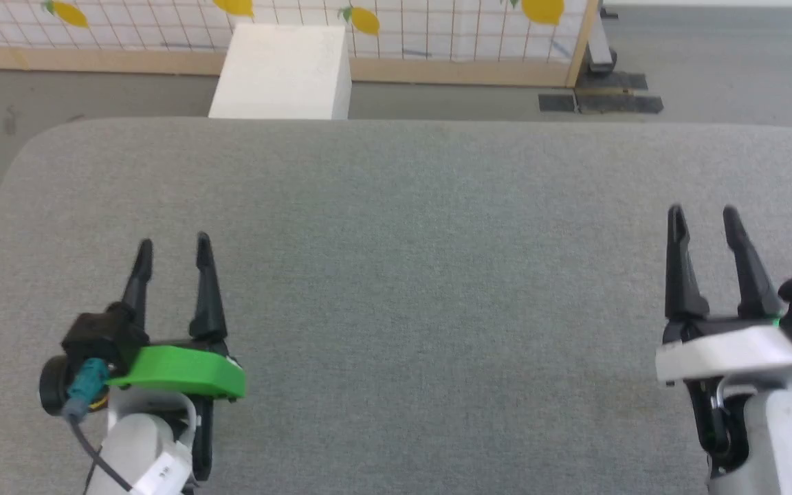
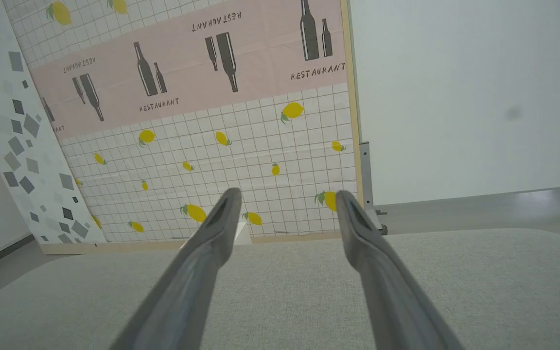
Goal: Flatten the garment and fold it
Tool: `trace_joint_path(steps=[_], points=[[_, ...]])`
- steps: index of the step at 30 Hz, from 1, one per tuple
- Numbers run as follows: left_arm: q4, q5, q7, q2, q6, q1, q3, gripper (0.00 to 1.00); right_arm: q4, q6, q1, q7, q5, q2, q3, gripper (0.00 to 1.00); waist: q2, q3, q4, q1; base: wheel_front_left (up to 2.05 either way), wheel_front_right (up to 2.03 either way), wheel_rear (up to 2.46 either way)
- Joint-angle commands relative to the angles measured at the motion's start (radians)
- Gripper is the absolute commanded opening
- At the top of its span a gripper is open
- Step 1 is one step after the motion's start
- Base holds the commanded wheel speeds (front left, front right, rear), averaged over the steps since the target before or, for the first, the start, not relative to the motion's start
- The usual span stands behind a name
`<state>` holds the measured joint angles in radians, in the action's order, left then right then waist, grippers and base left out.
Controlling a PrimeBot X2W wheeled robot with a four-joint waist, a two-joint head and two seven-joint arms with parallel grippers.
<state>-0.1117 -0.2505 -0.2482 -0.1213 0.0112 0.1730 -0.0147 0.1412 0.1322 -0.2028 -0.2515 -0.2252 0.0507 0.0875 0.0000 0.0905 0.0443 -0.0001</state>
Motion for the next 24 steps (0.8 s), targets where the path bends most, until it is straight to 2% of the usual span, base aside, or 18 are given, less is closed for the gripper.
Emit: trace_joint_path(steps=[1, 6, 14, 24], points=[[-0.014, 0.018, -0.004, 0.006, 0.004, -0.009, -0.009, 1.0, 0.005, -0.002, 0.023, -0.009, -0.001, 0.0, 0.001, 1.0, 0.0, -0.026, 0.016, 0.0001, 0.0, 0.0, 0.0], [-0.069, 0.035, -0.006, 0.009, 0.001, -0.013, -0.038, 1.0, -0.005, -0.002, 0.083, -0.01, 0.032, 0.0, 0.011, 1.0, 0.0, -0.039, 0.014, 0.0001, 0.0, 0.0, 0.0], [-0.126, 0.041, -0.009, 0.012, -0.008, -0.037, -0.065, 1.0, 0.014, -0.002, 0.159, -0.01, 0.021, 0.0, 0.002, 1.0, 0.0, -0.044, -0.001, 0.0001, 0.0, 0.0, 0.0], [-0.15, 0.034, -0.012, 0.023, -0.014, -0.049, -0.076, 1.0, 0.025, -0.002, 0.177, -0.01, -0.001, 0.0, -0.024, 1.0, 0.0, -0.039, -0.019, 0.0001, 0.0, 0.0, 0.0]])
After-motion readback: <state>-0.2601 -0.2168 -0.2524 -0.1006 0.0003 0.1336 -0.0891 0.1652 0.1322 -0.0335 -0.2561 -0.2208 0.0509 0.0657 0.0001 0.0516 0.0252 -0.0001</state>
